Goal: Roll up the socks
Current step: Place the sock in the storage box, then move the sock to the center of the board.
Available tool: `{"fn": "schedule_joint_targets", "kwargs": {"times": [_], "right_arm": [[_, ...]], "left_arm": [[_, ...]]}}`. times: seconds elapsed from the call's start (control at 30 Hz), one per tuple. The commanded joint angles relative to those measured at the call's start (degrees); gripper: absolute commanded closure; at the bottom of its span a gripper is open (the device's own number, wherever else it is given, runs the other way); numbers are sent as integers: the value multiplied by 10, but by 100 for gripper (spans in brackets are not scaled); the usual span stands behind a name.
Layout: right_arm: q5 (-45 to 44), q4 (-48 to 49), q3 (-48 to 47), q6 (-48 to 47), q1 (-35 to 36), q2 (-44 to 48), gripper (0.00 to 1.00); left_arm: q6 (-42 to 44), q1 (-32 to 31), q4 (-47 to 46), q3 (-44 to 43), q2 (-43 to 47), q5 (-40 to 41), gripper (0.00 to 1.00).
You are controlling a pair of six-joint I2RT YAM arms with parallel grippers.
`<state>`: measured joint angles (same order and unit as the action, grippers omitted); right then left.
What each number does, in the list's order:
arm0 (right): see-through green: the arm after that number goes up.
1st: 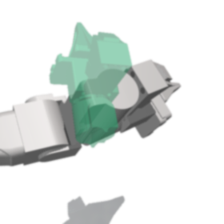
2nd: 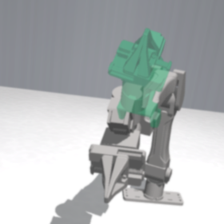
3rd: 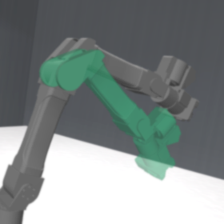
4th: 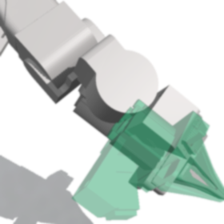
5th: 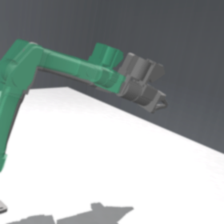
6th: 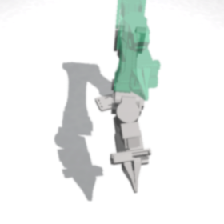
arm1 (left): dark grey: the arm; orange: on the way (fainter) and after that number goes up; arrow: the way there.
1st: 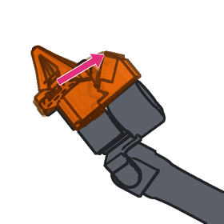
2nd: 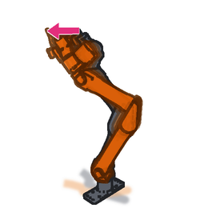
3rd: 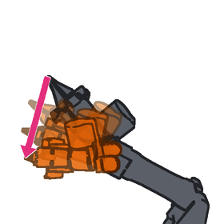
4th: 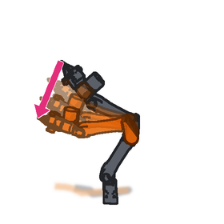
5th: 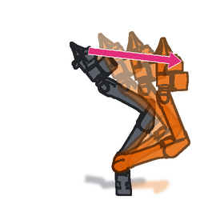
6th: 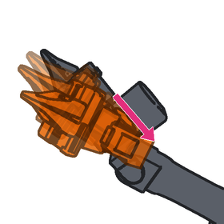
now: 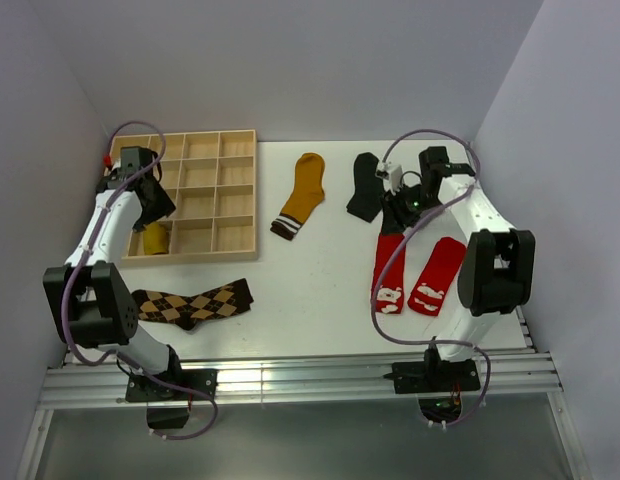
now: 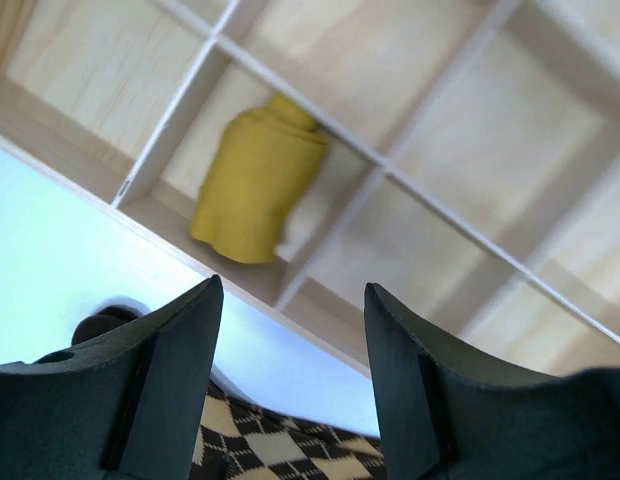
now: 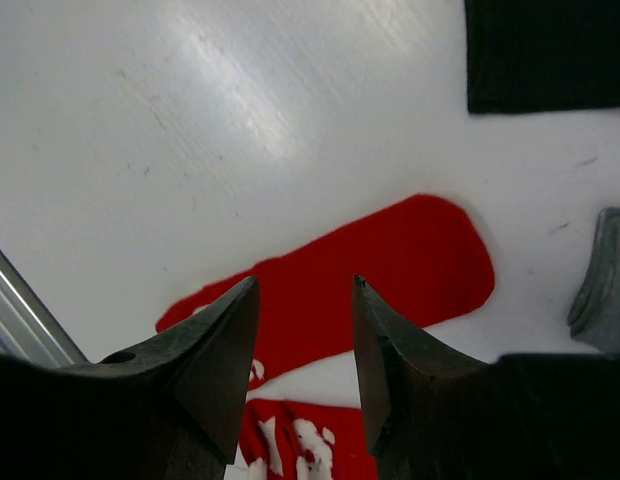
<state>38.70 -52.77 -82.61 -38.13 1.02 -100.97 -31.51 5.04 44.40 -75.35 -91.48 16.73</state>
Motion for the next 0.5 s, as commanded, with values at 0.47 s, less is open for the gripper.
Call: {"fn": "schedule_joint_targets", "kwargs": {"times": [0.47], "right_arm": [[-156, 44, 249, -188, 15, 136, 45]], "left_arm": [[-25, -262, -64, -76, 103, -21, 34]]}}
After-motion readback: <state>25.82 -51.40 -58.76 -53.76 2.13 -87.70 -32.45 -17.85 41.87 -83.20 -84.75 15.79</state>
